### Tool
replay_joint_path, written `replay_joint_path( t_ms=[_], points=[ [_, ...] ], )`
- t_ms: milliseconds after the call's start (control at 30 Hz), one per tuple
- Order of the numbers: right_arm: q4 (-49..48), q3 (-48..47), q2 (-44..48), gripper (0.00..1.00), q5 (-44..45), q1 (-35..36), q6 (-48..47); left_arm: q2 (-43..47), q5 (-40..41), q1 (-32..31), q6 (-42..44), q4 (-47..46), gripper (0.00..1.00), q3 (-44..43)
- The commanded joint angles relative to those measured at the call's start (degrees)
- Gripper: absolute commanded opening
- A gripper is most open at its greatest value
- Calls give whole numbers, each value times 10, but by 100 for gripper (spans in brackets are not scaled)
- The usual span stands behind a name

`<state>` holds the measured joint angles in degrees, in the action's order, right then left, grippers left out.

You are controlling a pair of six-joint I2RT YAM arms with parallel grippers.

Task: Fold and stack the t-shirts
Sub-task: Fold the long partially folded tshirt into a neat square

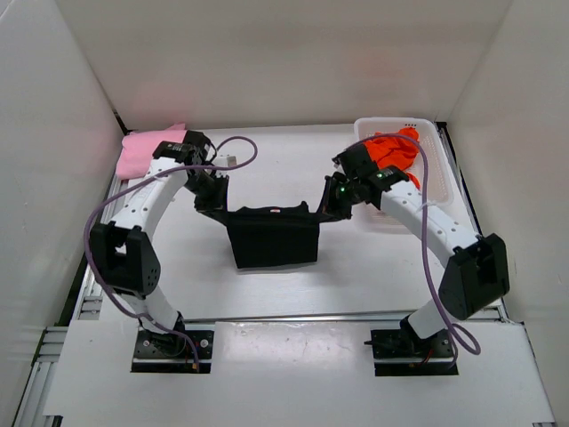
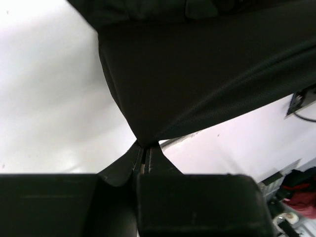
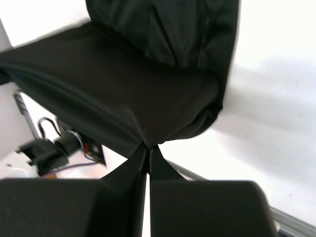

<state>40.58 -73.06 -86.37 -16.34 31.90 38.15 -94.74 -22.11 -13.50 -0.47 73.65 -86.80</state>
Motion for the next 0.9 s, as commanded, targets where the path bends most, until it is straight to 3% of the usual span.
replay_joint_path(
  t_ms=[0, 367, 700, 767, 800, 867],
  points=[
    [7, -51, -33, 0, -31, -27, -19, -20, -33, 21, 5, -39, 11, -32],
    [-5, -123, -164, 0, -56, -66, -14, -126, -46, 43, 5, -79, 11, -72],
    [-19, -223, -284, 6, -49, -66, 40, -153, -59, 73, 5, -122, 11, -35],
    [-30, -241, -297, 10, -43, -66, 51, -159, -52, 78, 5, -138, 20, -29],
    [-43, -246, -310, 27, -37, -66, 56, -166, -43, 78, 5, -154, 28, -29],
    [-59, -262, -323, 34, -16, -66, 64, -182, -29, 83, 5, -170, 41, -29]
  ],
)
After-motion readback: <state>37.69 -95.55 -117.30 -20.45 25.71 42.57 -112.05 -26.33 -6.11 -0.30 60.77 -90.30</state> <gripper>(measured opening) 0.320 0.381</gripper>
